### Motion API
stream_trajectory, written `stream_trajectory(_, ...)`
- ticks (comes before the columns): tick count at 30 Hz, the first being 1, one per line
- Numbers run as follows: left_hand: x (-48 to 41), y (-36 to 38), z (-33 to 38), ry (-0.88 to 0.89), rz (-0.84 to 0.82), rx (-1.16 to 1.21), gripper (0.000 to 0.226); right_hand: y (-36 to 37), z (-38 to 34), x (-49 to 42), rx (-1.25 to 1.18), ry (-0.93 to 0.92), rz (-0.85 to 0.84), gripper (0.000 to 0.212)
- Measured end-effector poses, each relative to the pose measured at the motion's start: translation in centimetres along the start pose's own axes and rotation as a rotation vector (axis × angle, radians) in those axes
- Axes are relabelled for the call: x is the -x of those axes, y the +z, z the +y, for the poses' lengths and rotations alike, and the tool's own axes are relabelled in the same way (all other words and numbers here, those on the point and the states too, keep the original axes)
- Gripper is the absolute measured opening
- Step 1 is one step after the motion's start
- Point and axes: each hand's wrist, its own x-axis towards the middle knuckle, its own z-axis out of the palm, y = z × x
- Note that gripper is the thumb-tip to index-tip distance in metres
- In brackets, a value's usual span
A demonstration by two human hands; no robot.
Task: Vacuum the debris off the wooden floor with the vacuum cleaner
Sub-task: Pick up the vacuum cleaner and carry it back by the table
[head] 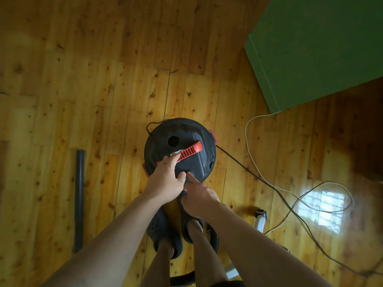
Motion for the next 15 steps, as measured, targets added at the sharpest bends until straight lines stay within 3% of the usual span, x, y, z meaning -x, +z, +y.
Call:
stream_trajectory(10, 0.04, 0.10, -0.22, -0.013, -0.032, -0.035, 0.067, -0.52, 0.39, -0.49, 0.105, -0.072, -0.036, 0.046)
stream_trajectory(15, 0.77, -0.26, -0.17, -0.024, -0.036, -0.020, 0.067, -0.86, 0.30, -0.16, -0.051, -0.060, 0.031, 0.042)
